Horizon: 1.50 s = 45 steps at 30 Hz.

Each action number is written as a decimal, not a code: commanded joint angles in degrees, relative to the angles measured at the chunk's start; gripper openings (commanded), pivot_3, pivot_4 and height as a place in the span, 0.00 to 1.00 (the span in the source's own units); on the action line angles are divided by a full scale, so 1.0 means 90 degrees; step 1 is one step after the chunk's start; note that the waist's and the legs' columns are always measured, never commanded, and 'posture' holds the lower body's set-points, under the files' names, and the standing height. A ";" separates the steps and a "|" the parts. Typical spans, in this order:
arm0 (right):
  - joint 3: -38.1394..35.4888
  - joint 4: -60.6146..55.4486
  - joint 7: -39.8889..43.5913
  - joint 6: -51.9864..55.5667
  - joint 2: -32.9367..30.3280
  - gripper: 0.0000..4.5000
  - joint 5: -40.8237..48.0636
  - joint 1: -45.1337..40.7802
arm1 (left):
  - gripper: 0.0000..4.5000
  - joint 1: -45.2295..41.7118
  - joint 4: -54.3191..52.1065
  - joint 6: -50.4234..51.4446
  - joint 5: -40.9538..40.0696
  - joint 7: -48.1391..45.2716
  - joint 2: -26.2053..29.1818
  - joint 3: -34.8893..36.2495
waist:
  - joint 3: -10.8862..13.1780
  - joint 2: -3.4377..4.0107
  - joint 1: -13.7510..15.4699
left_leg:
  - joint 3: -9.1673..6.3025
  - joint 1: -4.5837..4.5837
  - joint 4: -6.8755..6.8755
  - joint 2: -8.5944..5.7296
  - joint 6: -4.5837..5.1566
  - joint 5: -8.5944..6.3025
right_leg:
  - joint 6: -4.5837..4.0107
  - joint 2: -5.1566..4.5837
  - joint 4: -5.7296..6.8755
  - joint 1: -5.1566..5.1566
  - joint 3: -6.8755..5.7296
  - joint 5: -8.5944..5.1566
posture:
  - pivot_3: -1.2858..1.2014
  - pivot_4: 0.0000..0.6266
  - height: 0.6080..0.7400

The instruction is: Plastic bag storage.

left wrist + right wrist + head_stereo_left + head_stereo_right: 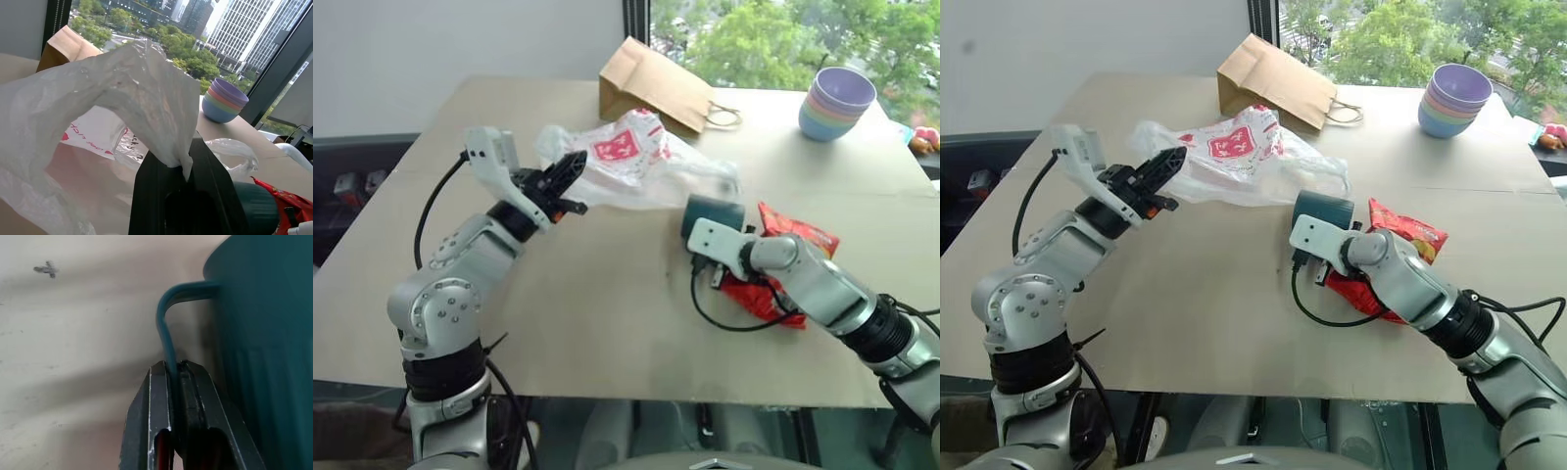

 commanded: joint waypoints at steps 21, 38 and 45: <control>-0.0568 0.2097 0.1243 -0.0847 0.0856 0.01 0.0556 -0.1693 | 0.00 0.1051 -0.1059 0.0009 -0.0782 -0.1257 0.0998 0.0002 | 0.0007 0.0006 -0.0138 | 0.0007 -0.0005 -0.0036 0.0002 -0.0001 0.0000 | 0.0016 0.0003 -0.0008 -0.0022 0.0009 0.0011 | 0.52 0.24 1.00; -0.0285 0.6574 0.0603 -0.5258 0.3292 0.01 -0.1052 -0.3036 | 0.00 0.1991 -0.1708 -0.0237 -0.0814 -0.1789 0.1338 -0.0108 | 0.0011 0.0013 -0.0260 | 0.0013 -0.0015 -0.0049 0.0008 -0.0018 0.0010 | 0.0010 0.0017 0.0002 -0.0050 0.0026 0.0015 | 0.52 0.24 1.00; -0.0700 0.7838 0.0131 -0.6350 0.3378 0.53 -0.1398 -0.3195 | 0.00 0.2760 -0.2005 -0.0523 -0.0821 -0.1912 0.1403 0.0222 | 0.0015 0.0019 -0.0295 | 0.0006 -0.0015 -0.0063 0.0010 -0.0022 0.0011 | -0.0005 0.0019 -0.0001 -0.0061 0.0036 0.0021 | 0.52 0.24 1.00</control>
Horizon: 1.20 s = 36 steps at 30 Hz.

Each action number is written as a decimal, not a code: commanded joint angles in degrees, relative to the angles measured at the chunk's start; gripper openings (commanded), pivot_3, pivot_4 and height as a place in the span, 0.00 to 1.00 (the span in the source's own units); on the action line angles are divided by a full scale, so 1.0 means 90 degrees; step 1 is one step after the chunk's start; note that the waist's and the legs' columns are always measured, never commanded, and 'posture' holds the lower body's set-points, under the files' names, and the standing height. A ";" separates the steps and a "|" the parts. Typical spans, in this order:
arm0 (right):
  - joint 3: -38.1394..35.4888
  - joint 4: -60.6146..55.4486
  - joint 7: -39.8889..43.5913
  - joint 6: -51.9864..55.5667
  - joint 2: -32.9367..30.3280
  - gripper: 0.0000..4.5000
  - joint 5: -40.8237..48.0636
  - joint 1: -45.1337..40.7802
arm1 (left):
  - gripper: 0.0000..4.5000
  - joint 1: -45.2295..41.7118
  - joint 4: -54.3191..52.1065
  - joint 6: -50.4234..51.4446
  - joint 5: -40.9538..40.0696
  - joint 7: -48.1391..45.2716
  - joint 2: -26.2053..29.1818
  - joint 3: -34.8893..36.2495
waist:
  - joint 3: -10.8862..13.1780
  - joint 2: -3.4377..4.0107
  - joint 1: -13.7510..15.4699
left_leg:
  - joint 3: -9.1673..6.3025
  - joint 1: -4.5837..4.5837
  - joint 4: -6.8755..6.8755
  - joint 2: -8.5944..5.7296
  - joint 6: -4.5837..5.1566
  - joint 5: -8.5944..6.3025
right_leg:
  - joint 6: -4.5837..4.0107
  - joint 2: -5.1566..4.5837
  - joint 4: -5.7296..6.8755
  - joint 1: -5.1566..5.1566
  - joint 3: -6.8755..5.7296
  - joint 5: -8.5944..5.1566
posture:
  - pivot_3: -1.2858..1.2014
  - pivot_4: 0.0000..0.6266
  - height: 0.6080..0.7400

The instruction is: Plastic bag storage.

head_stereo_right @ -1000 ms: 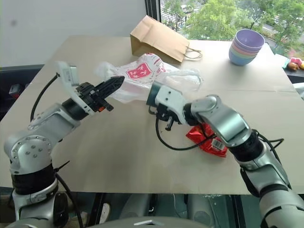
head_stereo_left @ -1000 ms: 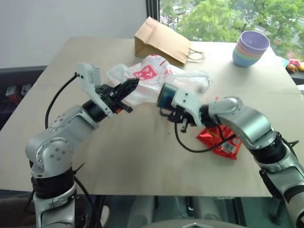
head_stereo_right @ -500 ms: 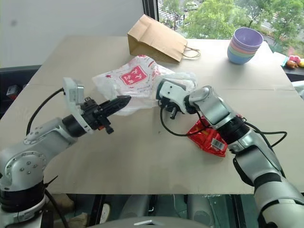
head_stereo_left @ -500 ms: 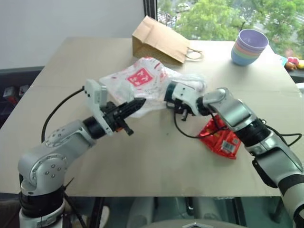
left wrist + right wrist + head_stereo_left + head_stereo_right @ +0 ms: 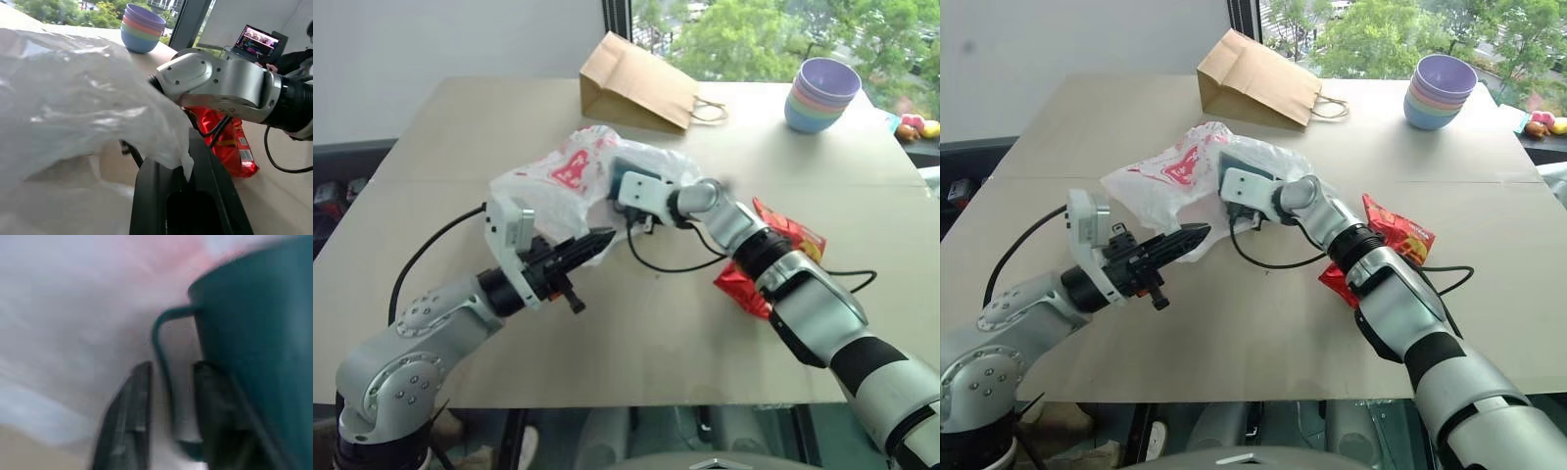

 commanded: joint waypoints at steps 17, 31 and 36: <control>-0.2170 -0.7566 0.1888 0.3570 -0.2546 0.99 0.2513 0.2388 | 0.00 -0.1124 0.0983 -0.0379 -0.0138 0.0682 -0.0606 -0.0288 | 0.0011 0.0018 0.0132 | -0.0001 0.0005 0.0006 0.0005 0.0000 0.0001 | -0.0003 0.0006 0.0004 0.0010 -0.0009 0.0001 | 0.52 0.24 1.00; -0.6029 -1.1607 -0.0100 0.8488 -0.2873 0.99 0.2178 0.5900 | 0.00 -0.1459 0.1374 -0.0299 -0.0062 0.0291 -0.0587 -0.0574 | 0.0004 0.0004 0.0227 | 0.0017 -0.0006 0.0017 0.0008 0.0000 0.0001 | -0.0014 0.0008 -0.0002 0.0009 -0.0001 -0.0010 | 0.52 0.24 1.00; -0.6722 -1.2297 -0.0204 0.9535 -0.2773 0.99 0.2223 0.7128 | 0.00 -0.1558 0.1421 -0.0309 -0.0005 0.0286 -0.0637 -0.0685 | 0.0001 0.0005 0.0317 | 0.0007 0.0003 0.0019 0.0014 0.0001 0.0002 | -0.0002 0.0015 0.0004 0.0019 -0.0014 -0.0031 | 0.52 0.24 1.00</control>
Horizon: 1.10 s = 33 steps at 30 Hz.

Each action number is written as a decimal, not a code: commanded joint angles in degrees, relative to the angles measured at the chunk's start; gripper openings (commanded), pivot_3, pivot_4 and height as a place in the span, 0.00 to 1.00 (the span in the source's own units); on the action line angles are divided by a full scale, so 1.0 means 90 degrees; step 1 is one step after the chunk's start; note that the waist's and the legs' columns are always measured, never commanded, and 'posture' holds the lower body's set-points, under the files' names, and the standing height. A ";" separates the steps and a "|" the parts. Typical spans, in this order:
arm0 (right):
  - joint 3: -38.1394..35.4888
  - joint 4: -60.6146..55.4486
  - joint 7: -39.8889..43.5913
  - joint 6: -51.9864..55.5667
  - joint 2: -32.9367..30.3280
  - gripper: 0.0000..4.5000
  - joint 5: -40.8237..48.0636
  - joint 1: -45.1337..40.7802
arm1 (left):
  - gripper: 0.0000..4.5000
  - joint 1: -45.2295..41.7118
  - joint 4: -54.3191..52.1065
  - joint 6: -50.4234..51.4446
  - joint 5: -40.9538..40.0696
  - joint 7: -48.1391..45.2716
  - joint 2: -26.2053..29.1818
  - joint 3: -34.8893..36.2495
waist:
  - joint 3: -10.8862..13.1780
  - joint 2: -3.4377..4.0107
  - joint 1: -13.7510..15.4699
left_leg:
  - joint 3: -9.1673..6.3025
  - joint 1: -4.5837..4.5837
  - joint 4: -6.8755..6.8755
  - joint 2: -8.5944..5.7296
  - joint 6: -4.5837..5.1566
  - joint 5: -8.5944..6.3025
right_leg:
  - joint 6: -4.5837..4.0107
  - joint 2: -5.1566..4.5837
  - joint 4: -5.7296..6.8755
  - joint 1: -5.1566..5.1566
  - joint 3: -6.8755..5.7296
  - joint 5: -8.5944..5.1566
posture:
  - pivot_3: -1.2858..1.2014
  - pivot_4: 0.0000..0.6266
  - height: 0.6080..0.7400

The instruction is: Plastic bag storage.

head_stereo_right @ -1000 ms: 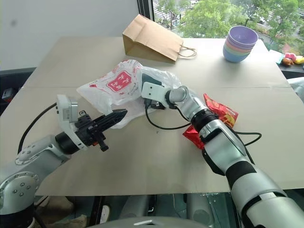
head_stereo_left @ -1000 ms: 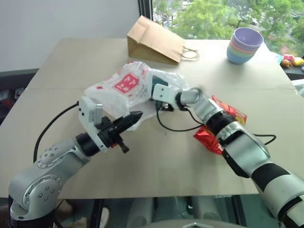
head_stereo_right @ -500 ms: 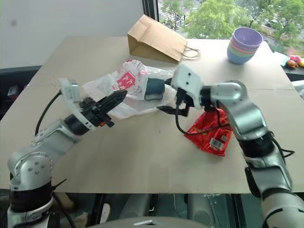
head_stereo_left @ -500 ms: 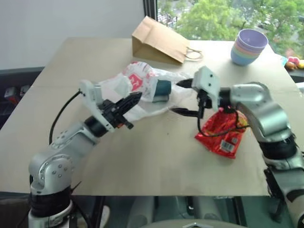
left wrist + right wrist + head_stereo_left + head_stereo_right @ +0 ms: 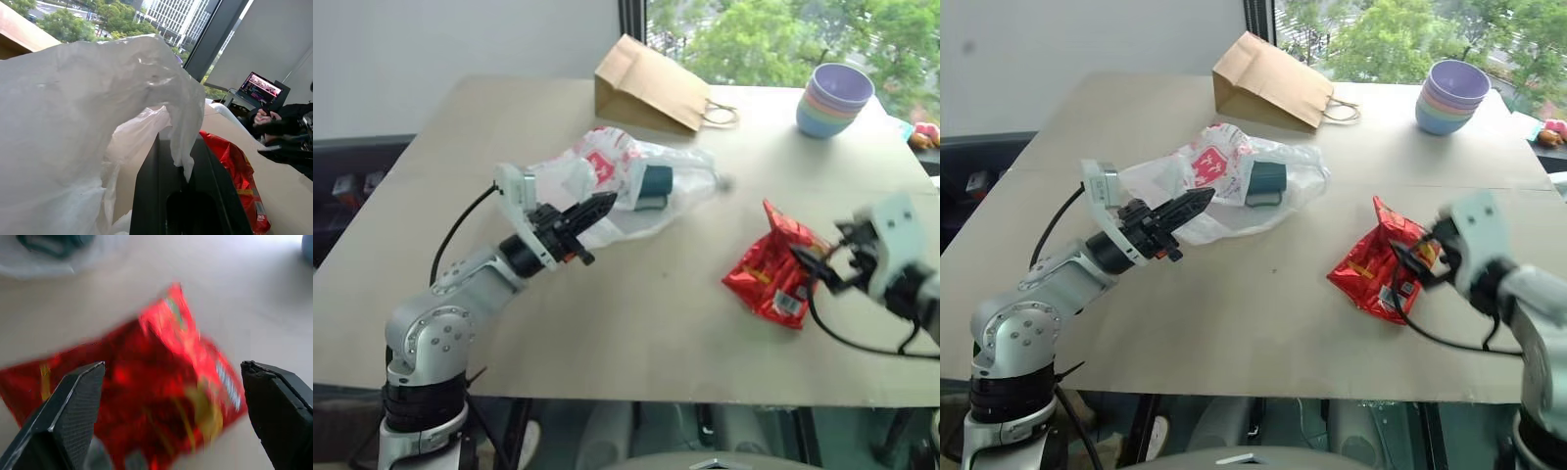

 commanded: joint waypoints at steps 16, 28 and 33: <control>0.0454 0.0468 -0.1759 0.0457 0.2493 0.99 0.0206 -0.0539 | 0.00 -0.0110 -0.0273 -0.0020 0.0113 0.0068 -0.0136 -0.0053 | -0.0010 -0.0008 -0.0143 | 0.0007 0.0006 0.0002 0.0005 0.0000 0.0000 | 0.0003 0.0007 0.0000 -0.0005 0.0014 -0.0001 | 0.52 0.24 1.00; 0.1831 0.1216 -0.2532 -0.1804 0.2533 0.62 -0.0130 0.0595 | 0.00 -0.0075 -0.0321 -0.0070 0.0148 0.0132 -0.0135 -0.0011 | -0.0021 -0.0020 -0.0167 | 0.0005 0.0011 -0.0001 0.0006 0.0000 0.0000 | 0.0003 0.0006 -0.0004 0.0000 0.0010 -0.0002 | 0.52 0.24 1.00; 0.1535 0.0968 -0.2228 -0.2214 0.2573 0.12 0.0415 0.0508 | 0.00 -0.0134 -0.0238 -0.0046 0.0024 0.0087 -0.0087 0.0112 | -0.0018 -0.0015 -0.0168 | 0.0003 0.0014 0.0000 0.0009 0.0000 0.0000 | 0.0003 0.0008 -0.0002 0.0001 0.0010 -0.0002 | 0.52 0.24 1.00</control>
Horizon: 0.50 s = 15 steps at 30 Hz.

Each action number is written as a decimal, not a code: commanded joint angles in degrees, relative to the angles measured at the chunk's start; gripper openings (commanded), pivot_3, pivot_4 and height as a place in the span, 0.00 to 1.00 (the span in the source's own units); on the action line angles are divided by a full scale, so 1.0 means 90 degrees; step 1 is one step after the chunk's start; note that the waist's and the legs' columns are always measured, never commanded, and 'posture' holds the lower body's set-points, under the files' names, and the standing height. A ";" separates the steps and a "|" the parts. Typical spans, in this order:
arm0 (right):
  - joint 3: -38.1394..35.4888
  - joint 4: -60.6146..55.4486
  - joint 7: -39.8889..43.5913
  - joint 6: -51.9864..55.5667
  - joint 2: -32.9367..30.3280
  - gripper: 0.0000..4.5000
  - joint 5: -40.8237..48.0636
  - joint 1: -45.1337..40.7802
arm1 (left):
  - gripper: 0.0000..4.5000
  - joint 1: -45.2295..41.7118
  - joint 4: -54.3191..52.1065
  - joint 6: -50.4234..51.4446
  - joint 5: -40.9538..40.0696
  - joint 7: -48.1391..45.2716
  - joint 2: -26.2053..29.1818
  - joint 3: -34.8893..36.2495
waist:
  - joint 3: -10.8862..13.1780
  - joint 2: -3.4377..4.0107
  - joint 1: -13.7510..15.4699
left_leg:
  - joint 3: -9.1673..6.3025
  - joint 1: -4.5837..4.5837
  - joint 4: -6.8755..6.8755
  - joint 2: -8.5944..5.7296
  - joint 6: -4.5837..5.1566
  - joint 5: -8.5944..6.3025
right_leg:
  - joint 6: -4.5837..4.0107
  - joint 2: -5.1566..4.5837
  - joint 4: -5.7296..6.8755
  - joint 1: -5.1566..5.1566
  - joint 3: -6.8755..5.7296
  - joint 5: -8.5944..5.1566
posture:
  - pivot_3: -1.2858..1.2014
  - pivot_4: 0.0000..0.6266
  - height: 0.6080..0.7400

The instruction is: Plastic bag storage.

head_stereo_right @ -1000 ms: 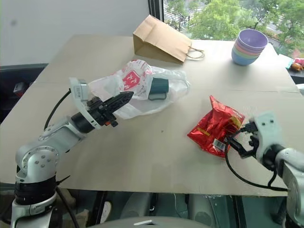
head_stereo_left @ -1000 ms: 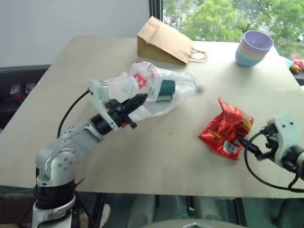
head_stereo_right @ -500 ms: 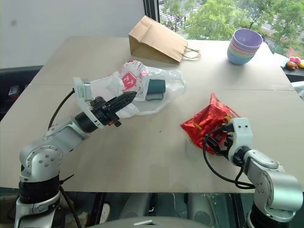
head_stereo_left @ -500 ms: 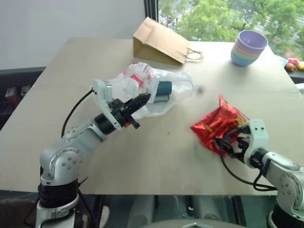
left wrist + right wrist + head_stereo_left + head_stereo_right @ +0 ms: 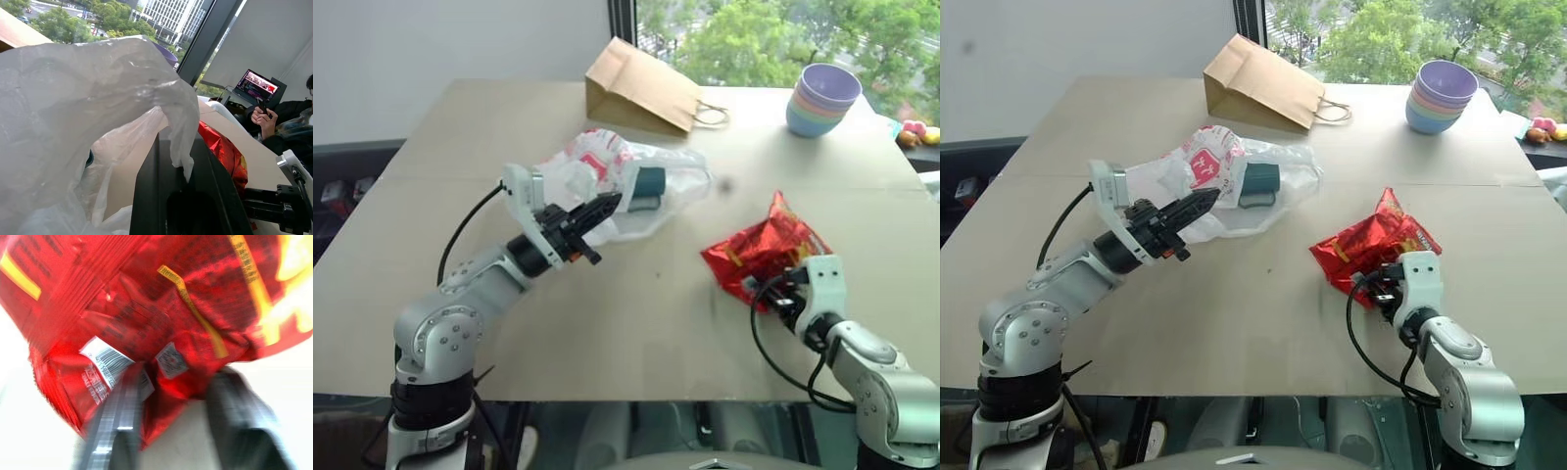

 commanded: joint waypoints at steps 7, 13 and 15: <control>-0.0333 -0.0212 0.0545 -0.0341 -0.0089 0.02 0.1227 -0.0365 | 0.00 -0.0257 0.0121 -0.0057 -0.0299 -0.0148 0.0209 0.0475 | 0.0002 0.0003 0.0007 | 0.0000 -0.0007 -0.0001 -0.0001 0.0000 0.0000 | 0.0000 0.0000 -0.0001 -0.0004 0.0000 0.0000 | 0.52 0.24 1.00; -0.0192 -0.0446 0.0838 -0.0107 -0.0212 0.02 0.2150 -0.0844 | 0.00 -0.0331 0.0161 -0.0015 -0.0463 -0.0141 0.0272 0.0654 | 0.0004 0.0004 0.0003 | 0.0000 -0.0008 -0.0001 -0.0001 0.0000 0.0000 | 0.0000 -0.0001 -0.0001 -0.0005 0.0001 0.0000 | 0.52 0.24 1.00; 0.0104 -0.0417 0.0920 0.0143 -0.0417 0.02 0.2385 -0.1124 | 0.00 -0.0382 0.0182 0.0032 -0.0566 -0.0157 0.0332 0.0723 | 0.0004 0.0004 0.0001 | -0.0001 -0.0008 -0.0001 -0.0001 0.0000 0.0000 | 0.0000 0.0000 -0.0001 -0.0006 0.0001 0.0000 | 0.52 0.24 1.00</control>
